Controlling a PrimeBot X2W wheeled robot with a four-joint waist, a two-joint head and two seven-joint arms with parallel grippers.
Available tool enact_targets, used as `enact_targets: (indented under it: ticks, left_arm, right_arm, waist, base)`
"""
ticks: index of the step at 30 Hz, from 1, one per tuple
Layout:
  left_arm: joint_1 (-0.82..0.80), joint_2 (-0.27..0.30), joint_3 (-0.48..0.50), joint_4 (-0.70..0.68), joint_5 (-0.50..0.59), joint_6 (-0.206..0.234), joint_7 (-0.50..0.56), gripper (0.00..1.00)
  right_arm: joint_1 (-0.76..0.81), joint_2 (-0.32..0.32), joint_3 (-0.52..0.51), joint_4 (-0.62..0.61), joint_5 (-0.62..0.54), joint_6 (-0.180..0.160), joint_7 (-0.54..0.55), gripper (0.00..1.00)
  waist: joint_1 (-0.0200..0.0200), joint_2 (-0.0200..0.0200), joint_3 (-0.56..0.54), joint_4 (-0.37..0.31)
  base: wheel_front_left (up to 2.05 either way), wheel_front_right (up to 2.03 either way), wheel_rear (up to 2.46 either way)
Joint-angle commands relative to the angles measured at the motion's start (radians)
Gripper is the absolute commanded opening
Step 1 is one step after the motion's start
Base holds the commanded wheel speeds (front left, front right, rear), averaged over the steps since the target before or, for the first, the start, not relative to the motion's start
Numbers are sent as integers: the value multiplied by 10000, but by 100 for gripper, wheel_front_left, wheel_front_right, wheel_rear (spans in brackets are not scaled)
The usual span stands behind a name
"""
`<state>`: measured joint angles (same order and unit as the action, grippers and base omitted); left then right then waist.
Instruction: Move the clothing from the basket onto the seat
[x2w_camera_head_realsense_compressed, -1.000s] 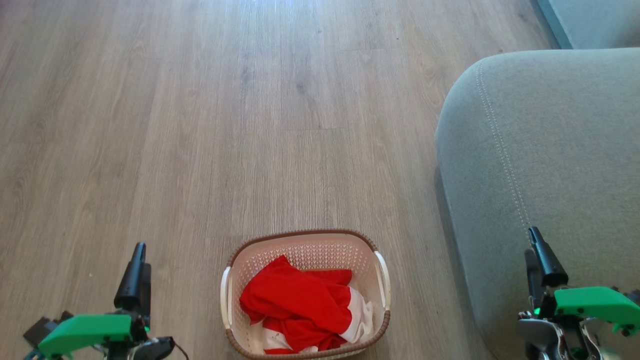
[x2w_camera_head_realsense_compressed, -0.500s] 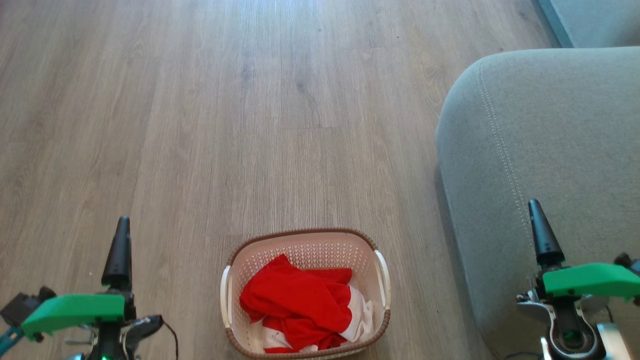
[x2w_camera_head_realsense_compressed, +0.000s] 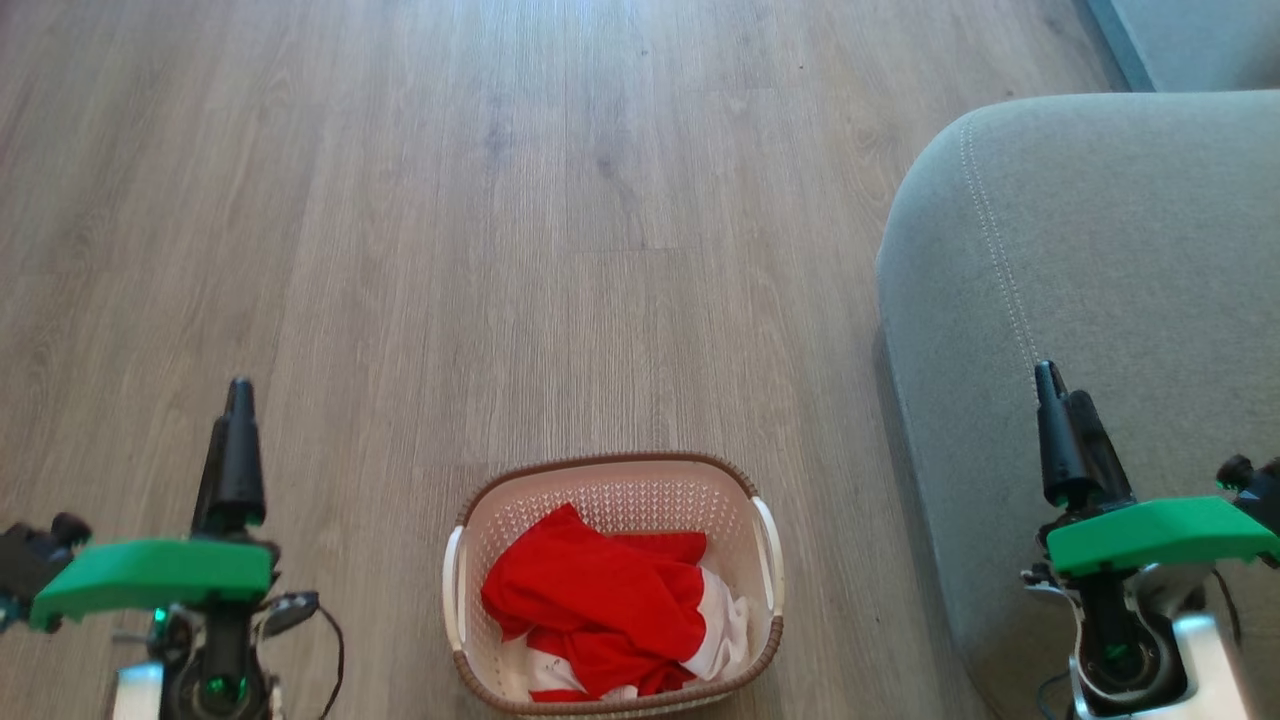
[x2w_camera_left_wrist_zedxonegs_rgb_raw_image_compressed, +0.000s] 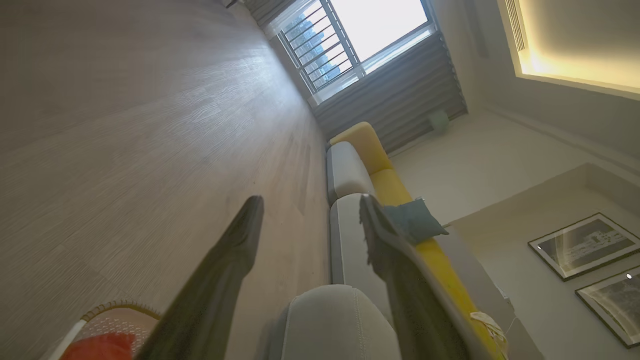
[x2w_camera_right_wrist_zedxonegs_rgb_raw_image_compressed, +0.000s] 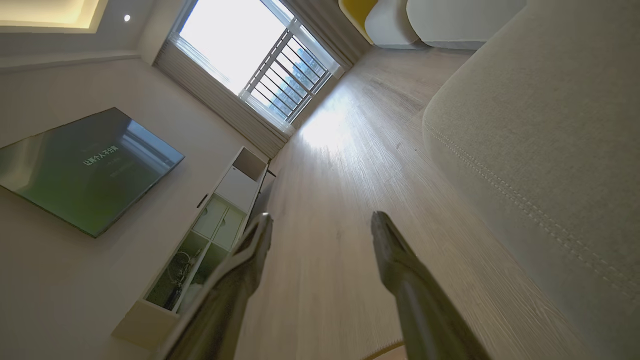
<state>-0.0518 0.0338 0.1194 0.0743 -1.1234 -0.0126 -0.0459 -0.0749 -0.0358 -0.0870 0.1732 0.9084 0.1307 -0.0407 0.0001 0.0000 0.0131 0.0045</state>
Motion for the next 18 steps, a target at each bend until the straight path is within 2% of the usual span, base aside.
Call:
enact_targets:
  ticks: [1, 7, 18]
  left_arm:
    - [-607, 93, 30, -566, 373, 91, -101, 100]
    - [-630, 99, -646, -1200, 1657, 684, -276, 100]
    - [-563, 110, -1924, -1386, 3938, 1074, -597, 100]
  right_arm:
    - [-627, -98, 158, -465, -337, 0, -144, 100]
    - [-673, -104, 380, -599, -1346, 0, -320, 100]
    - [-723, -320, 1023, -473, -2841, 0, -643, 100]
  waist:
    - [-1, 0, 6, -1]
    - [-1, 0, 28, -10]
    - [-1, 0, 24, -40]
  base:
    - [0, 0, 0]
    - [0, 0, 0]
    - [0, 0, 0]
